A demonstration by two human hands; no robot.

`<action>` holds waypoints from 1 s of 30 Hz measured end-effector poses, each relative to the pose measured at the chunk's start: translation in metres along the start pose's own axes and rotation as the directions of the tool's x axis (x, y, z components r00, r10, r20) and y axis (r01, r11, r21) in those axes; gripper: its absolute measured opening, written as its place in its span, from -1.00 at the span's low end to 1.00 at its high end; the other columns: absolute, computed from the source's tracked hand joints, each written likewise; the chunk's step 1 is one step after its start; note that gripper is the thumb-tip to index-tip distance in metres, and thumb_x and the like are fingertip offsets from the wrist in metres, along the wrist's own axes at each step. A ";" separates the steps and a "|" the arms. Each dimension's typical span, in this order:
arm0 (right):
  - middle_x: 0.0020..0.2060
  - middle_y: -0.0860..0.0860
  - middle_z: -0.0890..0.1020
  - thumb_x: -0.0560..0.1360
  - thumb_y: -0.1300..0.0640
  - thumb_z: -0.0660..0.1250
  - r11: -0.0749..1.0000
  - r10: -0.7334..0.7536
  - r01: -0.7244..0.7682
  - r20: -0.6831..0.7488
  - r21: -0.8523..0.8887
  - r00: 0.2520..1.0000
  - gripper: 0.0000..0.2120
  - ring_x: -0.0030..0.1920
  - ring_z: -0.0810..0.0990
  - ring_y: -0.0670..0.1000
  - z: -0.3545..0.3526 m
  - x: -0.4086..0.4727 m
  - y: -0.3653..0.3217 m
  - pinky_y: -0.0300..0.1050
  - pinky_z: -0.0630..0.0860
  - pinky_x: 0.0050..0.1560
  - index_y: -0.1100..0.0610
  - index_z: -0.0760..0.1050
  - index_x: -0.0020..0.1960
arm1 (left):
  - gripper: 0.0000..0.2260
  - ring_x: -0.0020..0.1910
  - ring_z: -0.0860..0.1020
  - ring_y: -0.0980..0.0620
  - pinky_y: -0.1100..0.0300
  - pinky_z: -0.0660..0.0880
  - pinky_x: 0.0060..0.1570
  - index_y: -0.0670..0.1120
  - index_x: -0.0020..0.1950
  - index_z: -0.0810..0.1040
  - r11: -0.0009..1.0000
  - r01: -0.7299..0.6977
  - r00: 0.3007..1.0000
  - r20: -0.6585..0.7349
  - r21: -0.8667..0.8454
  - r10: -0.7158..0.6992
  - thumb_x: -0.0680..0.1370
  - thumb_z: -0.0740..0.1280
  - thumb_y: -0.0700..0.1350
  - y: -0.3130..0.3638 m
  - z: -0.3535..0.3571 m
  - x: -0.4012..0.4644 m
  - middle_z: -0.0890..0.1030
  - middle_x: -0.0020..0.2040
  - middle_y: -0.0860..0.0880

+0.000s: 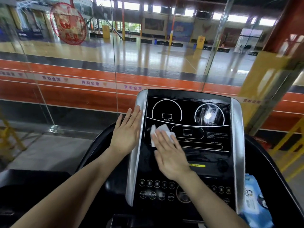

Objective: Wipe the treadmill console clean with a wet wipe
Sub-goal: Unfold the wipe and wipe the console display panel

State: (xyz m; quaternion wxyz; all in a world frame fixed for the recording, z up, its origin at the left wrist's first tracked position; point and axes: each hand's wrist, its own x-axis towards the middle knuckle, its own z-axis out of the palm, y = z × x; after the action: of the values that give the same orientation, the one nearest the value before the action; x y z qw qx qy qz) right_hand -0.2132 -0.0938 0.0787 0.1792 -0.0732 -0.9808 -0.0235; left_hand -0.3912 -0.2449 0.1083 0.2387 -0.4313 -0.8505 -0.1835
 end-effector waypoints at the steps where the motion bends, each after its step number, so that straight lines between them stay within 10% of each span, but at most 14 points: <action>1: 0.72 -0.06 -0.08 0.75 -0.04 -0.08 0.999 0.034 -0.034 -0.007 -0.015 0.999 -0.41 0.69 -0.25 -0.11 -0.002 -0.012 0.014 0.14 -0.18 0.69 0.02 -0.14 0.73 | -0.45 0.69 0.02 -0.06 -0.18 0.09 0.61 -0.01 0.71 -0.02 1.000 0.001 1.000 0.003 -0.007 -0.001 0.70 -0.08 0.00 0.000 0.000 0.001 -0.04 0.72 0.04; 6: 0.71 -0.08 -0.21 0.73 -0.05 -0.15 0.966 0.251 -0.249 -0.021 0.073 0.968 -0.40 0.70 -0.29 -0.06 0.001 -0.026 0.023 0.10 -0.28 0.67 0.00 -0.23 0.72 | -0.43 0.69 -0.01 -0.06 -0.19 0.06 0.62 0.01 0.71 -0.07 0.999 0.034 0.999 0.003 -0.023 -0.034 0.69 -0.06 -0.04 0.004 0.001 0.000 -0.10 0.72 0.06; 14: 0.72 -0.04 -0.06 0.74 -0.04 -0.06 0.999 0.034 -0.034 -0.012 0.011 0.999 -0.40 0.71 -0.21 -0.07 0.011 0.005 -0.030 0.13 -0.20 0.68 0.05 -0.10 0.73 | -0.43 0.69 0.02 -0.07 -0.20 0.07 0.61 0.00 0.71 -0.05 1.000 0.005 1.000 0.012 0.028 -0.005 0.69 -0.06 0.01 -0.001 0.000 -0.002 -0.06 0.72 0.05; 22: 0.70 -0.16 -0.21 0.71 -0.09 -0.19 0.949 0.286 -0.283 -0.003 0.142 0.958 -0.40 0.68 -0.32 -0.14 -0.005 -0.028 0.017 0.06 -0.26 0.69 -0.06 -0.22 0.72 | -0.40 0.69 -0.01 -0.08 -0.18 0.03 0.63 0.00 0.71 -0.09 0.999 0.030 1.000 0.005 -0.015 -0.030 0.69 0.05 -0.09 0.004 0.002 -0.001 -0.12 0.72 0.06; 30: 0.72 -0.07 -0.06 0.73 -0.06 -0.10 1.000 -0.001 0.001 0.002 0.029 1.000 -0.41 0.70 -0.22 -0.07 -0.008 0.040 -0.012 0.11 -0.23 0.69 0.00 -0.08 0.74 | -0.44 0.68 0.05 -0.12 -0.21 0.07 0.61 -0.02 0.71 -0.04 0.999 0.033 0.999 0.010 0.009 -0.033 0.69 -0.07 0.01 0.004 0.001 -0.002 -0.08 0.72 0.04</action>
State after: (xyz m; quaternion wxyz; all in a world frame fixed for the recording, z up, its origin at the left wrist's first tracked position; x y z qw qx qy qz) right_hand -0.2491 -0.1011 0.0999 0.1795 -0.0703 -0.9812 -0.0094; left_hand -0.3875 -0.2436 0.1072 0.2333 -0.4172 -0.8594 -0.1813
